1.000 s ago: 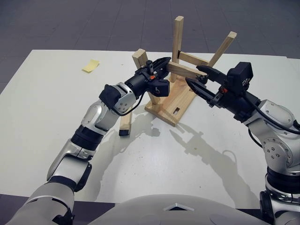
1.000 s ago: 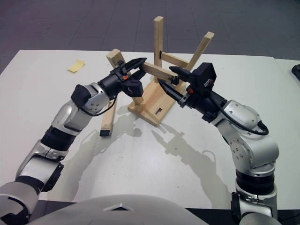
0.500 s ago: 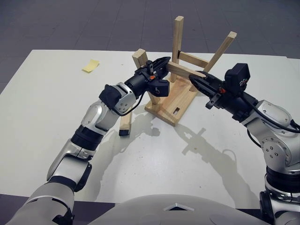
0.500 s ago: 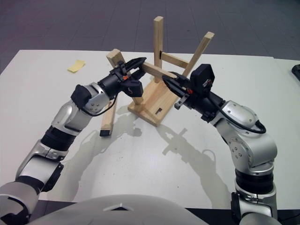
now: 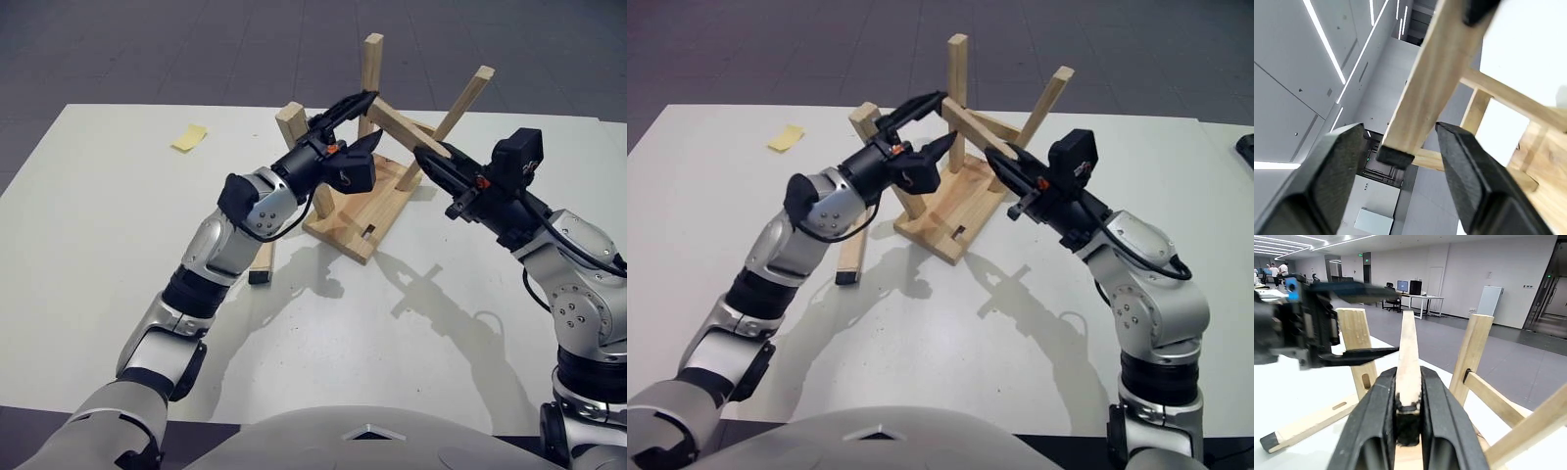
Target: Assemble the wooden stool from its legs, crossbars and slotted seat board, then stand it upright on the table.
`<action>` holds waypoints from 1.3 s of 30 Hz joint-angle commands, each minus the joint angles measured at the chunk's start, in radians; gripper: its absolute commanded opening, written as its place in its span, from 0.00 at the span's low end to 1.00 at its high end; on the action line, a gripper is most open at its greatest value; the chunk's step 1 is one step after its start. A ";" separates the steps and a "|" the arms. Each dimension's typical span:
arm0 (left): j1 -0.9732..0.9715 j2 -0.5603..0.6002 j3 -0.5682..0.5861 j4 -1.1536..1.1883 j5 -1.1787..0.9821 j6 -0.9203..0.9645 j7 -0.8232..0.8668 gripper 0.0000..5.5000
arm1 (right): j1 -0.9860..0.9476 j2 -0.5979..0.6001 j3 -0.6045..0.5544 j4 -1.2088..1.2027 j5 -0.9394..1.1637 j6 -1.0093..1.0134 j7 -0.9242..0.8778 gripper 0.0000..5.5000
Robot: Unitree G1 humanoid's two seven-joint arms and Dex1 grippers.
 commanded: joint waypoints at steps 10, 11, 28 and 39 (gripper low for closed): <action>0.000 0.103 0.581 -0.044 -0.338 0.454 0.060 0.91 | 0.125 -0.062 -0.038 -0.008 0.067 0.018 0.133 0.08; 0.016 0.120 0.568 0.013 -0.336 0.443 0.050 0.94 | 0.128 -0.073 -0.023 -0.011 0.054 0.012 0.150 0.08; 0.053 0.021 0.125 0.443 -0.248 -0.031 -0.020 0.98 | 0.007 -0.024 0.205 0.133 -0.177 -0.096 0.170 0.08; 0.063 0.017 0.092 0.446 -0.227 -0.058 -0.003 0.98 | 0.020 -0.032 0.203 0.055 -0.174 -0.069 0.175 0.08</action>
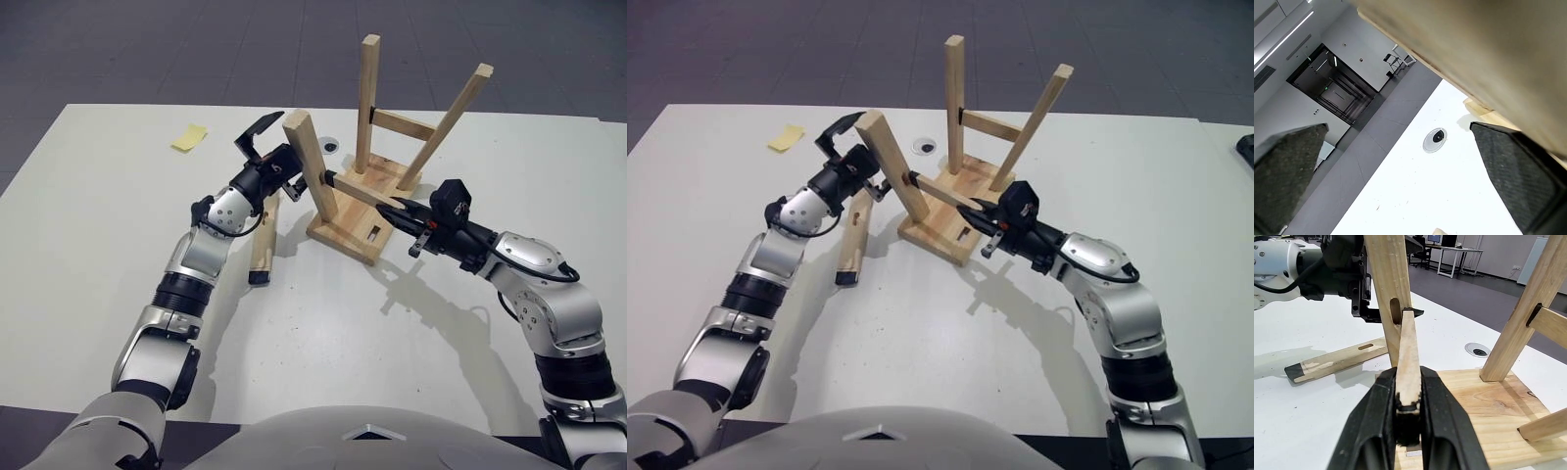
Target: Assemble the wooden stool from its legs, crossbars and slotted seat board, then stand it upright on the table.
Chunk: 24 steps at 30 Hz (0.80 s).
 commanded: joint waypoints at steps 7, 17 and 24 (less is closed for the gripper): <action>-0.005 -0.005 -0.031 -0.018 0.023 -0.021 0.000 0.98 | 0.002 -0.018 0.002 -0.077 0.014 0.033 0.014 0.08; -0.011 -0.016 -0.060 -0.047 0.037 -0.027 -0.009 0.98 | -0.028 -0.010 0.042 0.007 -0.020 0.017 0.025 0.08; -0.009 -0.025 -0.078 -0.076 0.045 -0.024 -0.026 0.98 | -0.015 0.002 0.074 0.040 -0.056 -0.007 0.033 0.08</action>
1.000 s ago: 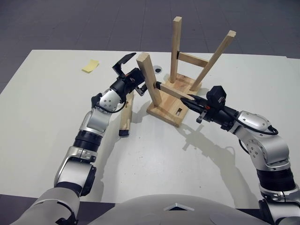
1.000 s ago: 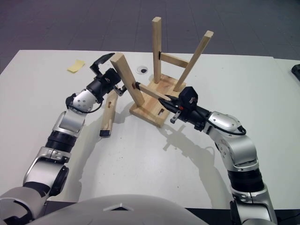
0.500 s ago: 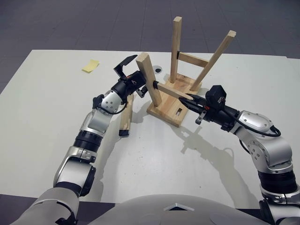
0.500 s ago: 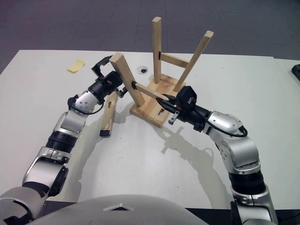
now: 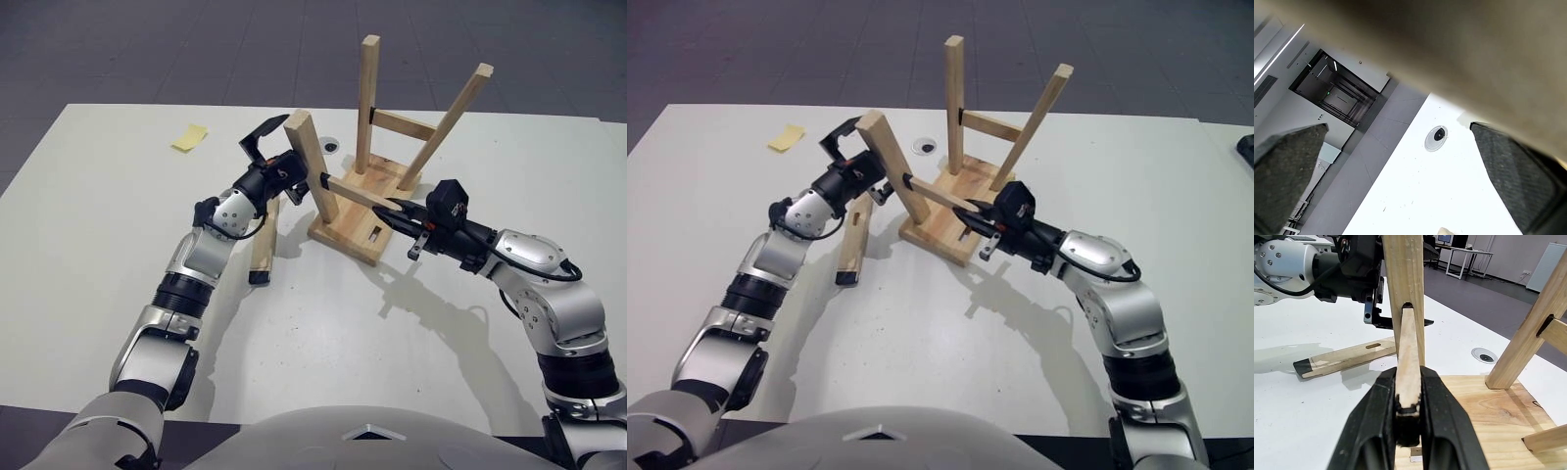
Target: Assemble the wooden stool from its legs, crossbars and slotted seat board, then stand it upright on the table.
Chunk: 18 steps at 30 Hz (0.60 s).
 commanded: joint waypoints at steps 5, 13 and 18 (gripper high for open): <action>-0.003 -0.032 -0.062 -0.078 0.000 -0.027 -0.053 0.98 | -0.055 -0.005 0.059 0.046 -0.055 0.005 0.027 0.08; 0.023 -0.039 -0.098 -0.100 0.026 -0.035 -0.060 0.98 | -0.113 -0.047 0.037 0.007 -0.055 0.031 0.070 0.08; 0.027 -0.052 -0.109 -0.103 0.032 -0.035 -0.056 0.98 | -0.184 -0.019 0.021 0.008 -0.040 0.060 0.059 0.08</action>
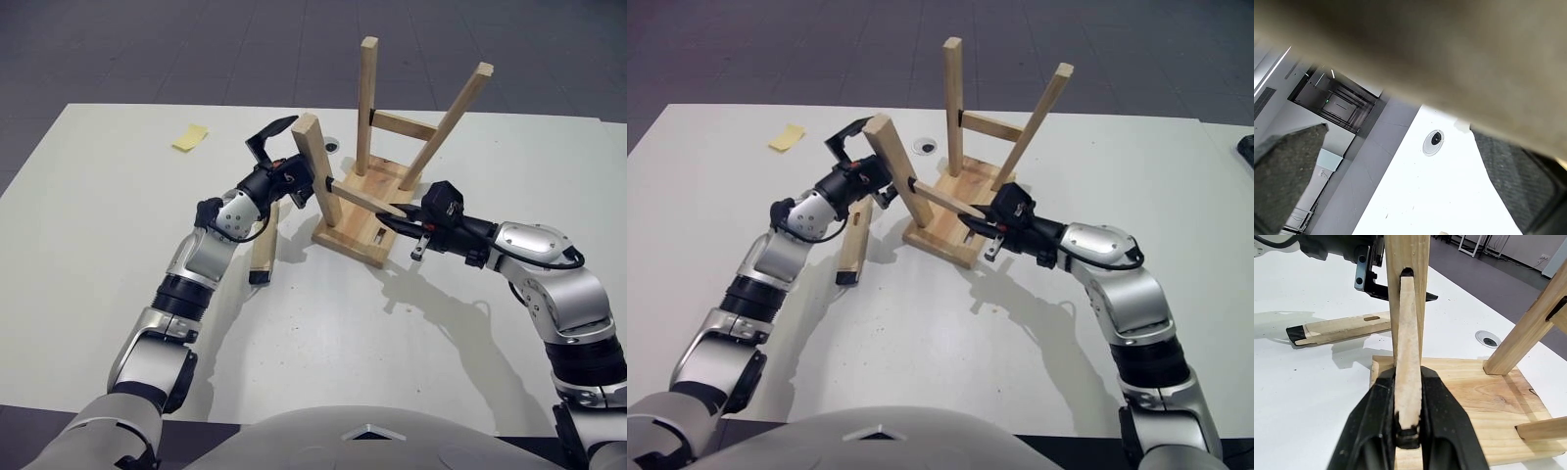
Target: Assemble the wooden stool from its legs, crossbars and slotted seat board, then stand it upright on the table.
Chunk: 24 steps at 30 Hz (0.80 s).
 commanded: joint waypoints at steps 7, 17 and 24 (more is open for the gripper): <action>0.004 -0.067 -0.105 -0.041 0.011 -0.055 -0.037 0.98 | -0.115 0.058 -0.028 -0.028 0.027 0.014 -0.026 0.08; -0.003 -0.085 -0.129 -0.053 0.021 -0.063 -0.037 0.98 | -0.171 0.112 -0.029 -0.008 0.042 0.023 -0.041 0.08; -0.016 -0.098 -0.136 -0.053 0.022 -0.066 -0.038 0.98 | -0.168 0.129 -0.001 0.018 0.004 0.011 -0.044 0.08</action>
